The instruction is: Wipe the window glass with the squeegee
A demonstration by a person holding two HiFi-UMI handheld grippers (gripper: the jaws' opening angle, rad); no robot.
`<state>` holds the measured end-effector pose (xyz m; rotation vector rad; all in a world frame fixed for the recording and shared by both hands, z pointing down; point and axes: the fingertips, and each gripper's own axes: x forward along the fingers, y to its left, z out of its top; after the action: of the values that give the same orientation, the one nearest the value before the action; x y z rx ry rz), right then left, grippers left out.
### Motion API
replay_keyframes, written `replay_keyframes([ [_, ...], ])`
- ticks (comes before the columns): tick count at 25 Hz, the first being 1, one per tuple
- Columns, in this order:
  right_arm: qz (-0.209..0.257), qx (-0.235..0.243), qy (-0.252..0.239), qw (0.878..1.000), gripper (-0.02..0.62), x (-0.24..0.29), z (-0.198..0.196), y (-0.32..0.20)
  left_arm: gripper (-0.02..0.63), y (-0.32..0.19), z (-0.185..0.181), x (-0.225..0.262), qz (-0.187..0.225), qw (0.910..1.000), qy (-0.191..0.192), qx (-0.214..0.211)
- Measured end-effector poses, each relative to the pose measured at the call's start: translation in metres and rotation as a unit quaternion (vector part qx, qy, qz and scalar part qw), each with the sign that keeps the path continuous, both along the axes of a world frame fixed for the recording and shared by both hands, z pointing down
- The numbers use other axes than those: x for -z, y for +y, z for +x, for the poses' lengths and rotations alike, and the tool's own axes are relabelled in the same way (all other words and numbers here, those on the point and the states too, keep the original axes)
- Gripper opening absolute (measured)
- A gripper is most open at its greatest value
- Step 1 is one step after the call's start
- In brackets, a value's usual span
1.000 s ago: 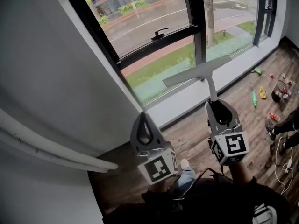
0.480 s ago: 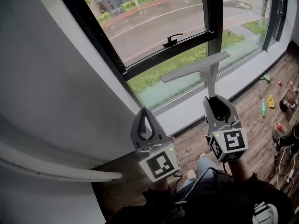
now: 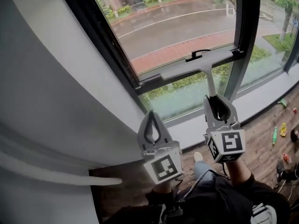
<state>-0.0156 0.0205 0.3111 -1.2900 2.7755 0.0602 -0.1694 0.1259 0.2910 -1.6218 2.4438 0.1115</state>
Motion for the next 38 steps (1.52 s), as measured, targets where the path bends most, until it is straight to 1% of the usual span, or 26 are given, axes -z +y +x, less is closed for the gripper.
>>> replay_keyframes([
  [2, 0.008, 0.011, -0.003, 1.000, 0.092, 0.010, -0.019, -0.038, -0.002, -0.033, -0.014, 0.006, 0.000, 0.9999, 0.000, 0.013],
  [6, 0.025, 0.031, -0.012, 0.999, 0.092, 0.034, -0.054, -0.098, -0.002, -0.085, -0.039, 0.019, 0.006, 0.9994, 0.015, 0.031],
  [9, 0.045, 0.047, -0.015, 0.998, 0.092, 0.053, -0.082, -0.131, -0.002, -0.111, -0.054, 0.023, 0.009, 0.9986, 0.015, 0.050],
  [13, 0.069, 0.066, -0.020, 0.995, 0.092, 0.075, -0.115, -0.159, -0.003, -0.135, -0.072, 0.020, 0.008, 0.9976, 0.028, 0.063],
  [17, 0.077, 0.077, -0.030, 0.994, 0.092, 0.094, -0.148, -0.175, -0.002, -0.153, -0.085, 0.021, -0.002, 0.9978, 0.028, 0.061],
  [21, 0.083, 0.059, -0.040, 0.994, 0.092, 0.128, -0.173, -0.183, -0.002, -0.158, -0.100, 0.032, -0.007, 0.9984, 0.023, 0.051],
  [24, 0.113, 0.046, -0.060, 0.991, 0.092, 0.161, -0.190, -0.189, -0.002, -0.161, -0.115, 0.041, -0.004, 0.9987, 0.019, 0.047],
  [28, 0.139, 0.039, -0.063, 0.987, 0.092, 0.196, -0.213, -0.200, -0.002, -0.177, -0.130, 0.048, -0.007, 0.9993, 0.013, 0.035],
  [31, 0.147, 0.041, -0.077, 0.985, 0.092, 0.222, -0.229, -0.203, -0.002, -0.188, -0.136, 0.065, -0.009, 0.9997, -0.007, 0.023],
  [35, 0.163, 0.041, -0.069, 0.983, 0.092, 0.249, -0.247, -0.205, -0.002, -0.202, -0.138, 0.105, 0.004, 0.9991, -0.041, 0.004],
  [38, 0.157, 0.040, -0.074, 0.984, 0.092, 0.268, -0.252, -0.209, -0.002, -0.209, -0.138, 0.129, 0.021, 0.9987, -0.046, -0.009],
])
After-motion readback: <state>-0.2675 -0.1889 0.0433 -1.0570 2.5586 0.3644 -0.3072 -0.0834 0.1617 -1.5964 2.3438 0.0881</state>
